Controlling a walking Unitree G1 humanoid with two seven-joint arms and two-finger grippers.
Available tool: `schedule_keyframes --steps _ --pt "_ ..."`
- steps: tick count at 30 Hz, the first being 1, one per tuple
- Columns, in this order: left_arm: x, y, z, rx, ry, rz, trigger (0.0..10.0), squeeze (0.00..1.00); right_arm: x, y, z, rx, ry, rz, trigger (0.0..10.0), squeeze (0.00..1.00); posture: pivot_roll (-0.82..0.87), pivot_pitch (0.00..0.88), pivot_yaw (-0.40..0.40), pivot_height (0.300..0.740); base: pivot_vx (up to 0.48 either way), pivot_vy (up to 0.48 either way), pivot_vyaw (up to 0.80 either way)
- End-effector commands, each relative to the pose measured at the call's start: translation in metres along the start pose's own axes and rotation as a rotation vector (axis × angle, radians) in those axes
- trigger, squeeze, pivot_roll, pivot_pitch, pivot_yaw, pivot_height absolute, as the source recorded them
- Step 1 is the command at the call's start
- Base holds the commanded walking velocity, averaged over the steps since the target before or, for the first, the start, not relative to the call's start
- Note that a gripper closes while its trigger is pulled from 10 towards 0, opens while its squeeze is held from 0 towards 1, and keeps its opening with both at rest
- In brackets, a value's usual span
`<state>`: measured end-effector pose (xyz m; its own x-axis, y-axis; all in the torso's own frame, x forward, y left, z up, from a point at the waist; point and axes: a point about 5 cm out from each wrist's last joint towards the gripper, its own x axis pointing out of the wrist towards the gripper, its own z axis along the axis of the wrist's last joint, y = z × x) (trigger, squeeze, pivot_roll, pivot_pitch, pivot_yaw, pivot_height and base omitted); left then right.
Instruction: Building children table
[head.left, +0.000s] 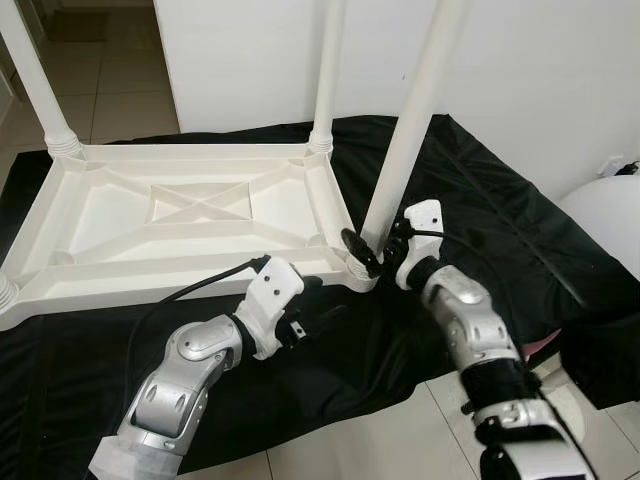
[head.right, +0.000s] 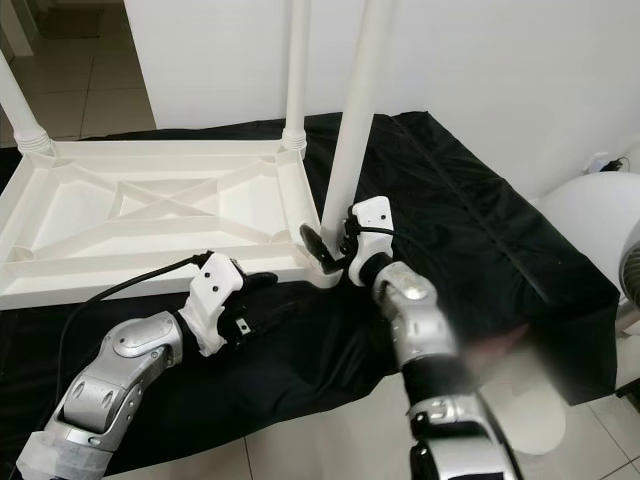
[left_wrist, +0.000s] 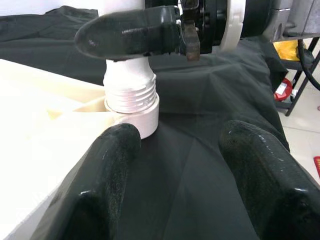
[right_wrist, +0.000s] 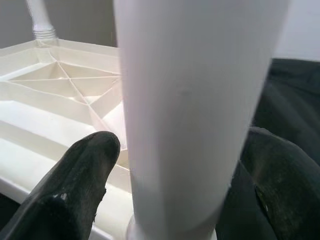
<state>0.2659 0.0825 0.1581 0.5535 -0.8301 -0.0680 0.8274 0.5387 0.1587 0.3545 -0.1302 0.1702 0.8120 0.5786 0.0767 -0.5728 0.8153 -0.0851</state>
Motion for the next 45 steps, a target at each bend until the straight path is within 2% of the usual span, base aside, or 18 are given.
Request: schedule_keyframes --steps 1,9,10,11,12,13,14,26,27,28,41,43,45 --pt "0.004 -0.001 0.003 -0.002 -0.007 0.012 10.0 0.0 0.003 -0.002 -0.004 -0.017 0.027 0.047 10.0 0.0 0.0 0.037 -0.053 0.74 0.0 0.0 0.0" --pt "0.005 0.0 0.005 -0.002 -0.013 0.02 10.0 0.0 0.01 -0.007 -0.006 -0.061 0.075 0.119 10.0 0.0 0.01 0.037 -0.056 0.74 0.0 0.0 0.0" --pt "0.005 0.0 0.005 -0.002 -0.013 0.022 10.0 0.0 0.01 -0.009 -0.007 -0.063 0.086 0.135 6.2 0.0 0.01 0.037 -0.056 0.74 0.0 0.0 0.0" --pt "0.005 0.0 0.005 -0.002 -0.013 0.022 10.0 0.0 0.01 -0.009 -0.007 -0.063 0.086 0.135 6.2 0.0 0.01 0.037 -0.056 0.74 0.0 0.0 0.0" --pt "0.004 0.0 0.005 -0.002 -0.013 0.024 10.0 0.0 0.01 -0.011 -0.007 -0.064 0.094 0.144 4.5 0.0 0.01 0.037 -0.056 0.74 0.0 0.0 0.0" --pt "0.004 0.0 0.005 -0.002 -0.013 0.024 10.0 0.0 0.01 -0.011 -0.007 -0.064 0.094 0.144 4.5 0.0 0.01 0.037 -0.056 0.74 0.0 0.0 0.0" --pt "0.004 0.0 0.005 -0.001 -0.013 0.026 10.0 0.0 0.01 -0.014 -0.008 -0.067 0.101 0.157 0.0 0.0 0.01 0.037 -0.058 0.74 0.0 0.0 0.0" --pt "0.002 0.002 0.005 0.001 -0.011 0.036 10.0 0.0 0.008 -0.019 -0.018 -0.01 0.118 0.162 0.0 0.0 0.02 0.034 -0.058 0.74 0.0 0.0 0.0" --pt "0.002 0.002 0.005 0.002 -0.01 0.036 10.0 0.0 0.008 -0.019 -0.019 0.006 0.116 0.149 4.2 0.0 0.02 0.033 -0.057 0.74 0.0 0.0 0.0" --pt "0.002 0.002 0.005 0.002 -0.01 0.036 10.0 0.0 0.008 -0.019 -0.021 0.025 0.117 0.135 10.0 0.0 0.01 0.036 -0.058 0.74 0.0 0.0 0.0" --pt "0.002 0.004 0.004 0.003 -0.009 0.037 10.0 0.0 0.016 -0.007 -0.021 0.08 0.075 -0.017 10.0 0.0 0.0 0.04 -0.063 0.74 0.0 0.0 0.0" --pt "0.004 0.003 0.005 0.001 -0.012 0.035 10.0 0.0 0.019 0.001 -0.022 0.095 0.081 -0.123 10.0 0.0 0.0 0.043 -0.061 0.74 0.0 0.0 0.0" --pt "0.004 0.003 0.005 0.0 -0.013 0.034 10.0 0.0 0.019 0.005 -0.023 0.115 0.084 -0.163 10.0 0.0 0.0 0.043 -0.061 0.74 0.0 0.0 0.0"
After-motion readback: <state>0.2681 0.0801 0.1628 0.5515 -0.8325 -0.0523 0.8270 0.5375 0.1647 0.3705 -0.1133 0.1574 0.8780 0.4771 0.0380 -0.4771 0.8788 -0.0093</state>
